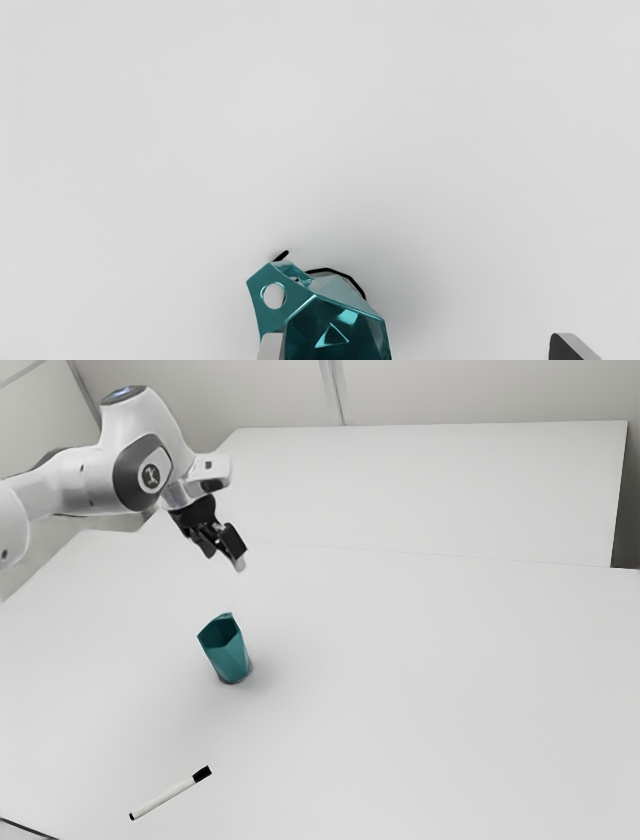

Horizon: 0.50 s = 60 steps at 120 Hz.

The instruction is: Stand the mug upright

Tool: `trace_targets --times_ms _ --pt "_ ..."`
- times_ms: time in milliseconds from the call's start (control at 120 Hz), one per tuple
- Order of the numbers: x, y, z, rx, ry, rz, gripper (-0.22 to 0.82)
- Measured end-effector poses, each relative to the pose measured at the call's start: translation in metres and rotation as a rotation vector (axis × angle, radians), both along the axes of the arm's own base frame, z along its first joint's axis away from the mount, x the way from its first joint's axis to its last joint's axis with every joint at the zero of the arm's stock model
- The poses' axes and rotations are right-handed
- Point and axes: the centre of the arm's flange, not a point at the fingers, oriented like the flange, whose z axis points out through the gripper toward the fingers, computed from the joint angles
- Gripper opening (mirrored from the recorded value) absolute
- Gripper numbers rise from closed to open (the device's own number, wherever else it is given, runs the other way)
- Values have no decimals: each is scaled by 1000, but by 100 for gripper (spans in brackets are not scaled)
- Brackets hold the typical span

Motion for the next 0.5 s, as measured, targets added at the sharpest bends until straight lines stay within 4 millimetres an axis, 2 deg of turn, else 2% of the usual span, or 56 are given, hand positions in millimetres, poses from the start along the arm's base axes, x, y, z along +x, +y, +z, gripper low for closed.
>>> trace_targets --times_ms 167,250,342,500 --pt "-16 7 29 -1 13 11 59" --pt "-13 20 57 4 0 33 60" --pt "-12 34 77 20 0 52 60" --pt "-15 48 84 29 26 68 60"
